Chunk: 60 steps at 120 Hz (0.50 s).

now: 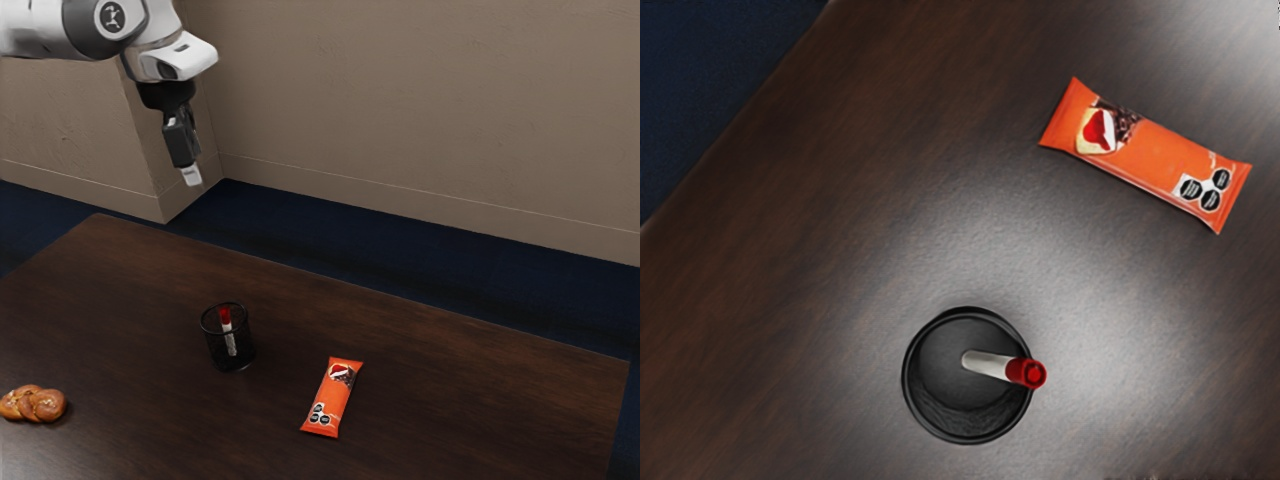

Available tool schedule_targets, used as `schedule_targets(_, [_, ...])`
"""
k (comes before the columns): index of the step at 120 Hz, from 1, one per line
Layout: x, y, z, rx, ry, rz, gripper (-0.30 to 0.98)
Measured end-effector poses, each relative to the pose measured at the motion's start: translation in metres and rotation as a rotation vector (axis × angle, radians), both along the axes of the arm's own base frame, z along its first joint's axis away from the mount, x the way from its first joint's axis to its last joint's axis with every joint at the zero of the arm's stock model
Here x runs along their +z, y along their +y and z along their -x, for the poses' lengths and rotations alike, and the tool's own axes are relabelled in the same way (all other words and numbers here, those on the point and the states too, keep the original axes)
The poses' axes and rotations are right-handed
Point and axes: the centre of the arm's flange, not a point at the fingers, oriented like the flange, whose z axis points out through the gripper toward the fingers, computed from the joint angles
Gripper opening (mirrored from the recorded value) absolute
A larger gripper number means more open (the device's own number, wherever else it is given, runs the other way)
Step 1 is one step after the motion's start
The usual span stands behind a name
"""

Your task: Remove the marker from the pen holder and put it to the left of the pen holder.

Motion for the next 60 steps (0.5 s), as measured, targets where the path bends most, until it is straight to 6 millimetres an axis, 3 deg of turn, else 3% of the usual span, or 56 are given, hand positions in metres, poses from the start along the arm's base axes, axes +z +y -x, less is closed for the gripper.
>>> schedule_targets(30, [-0.008, 0.001, -0.003, -0.091, 0.003, -0.006, 0.69])
schedule_targets(40, [-0.04, 0.002, -0.001, -0.12, 0.061, -0.035, 0.69])
schedule_targets(50, [-0.097, 0.001, 0.006, -0.148, 0.123, -0.066, 0.69])
schedule_targets(60, [-0.141, -0.003, 0.014, -0.175, 0.143, -0.078, 0.69])
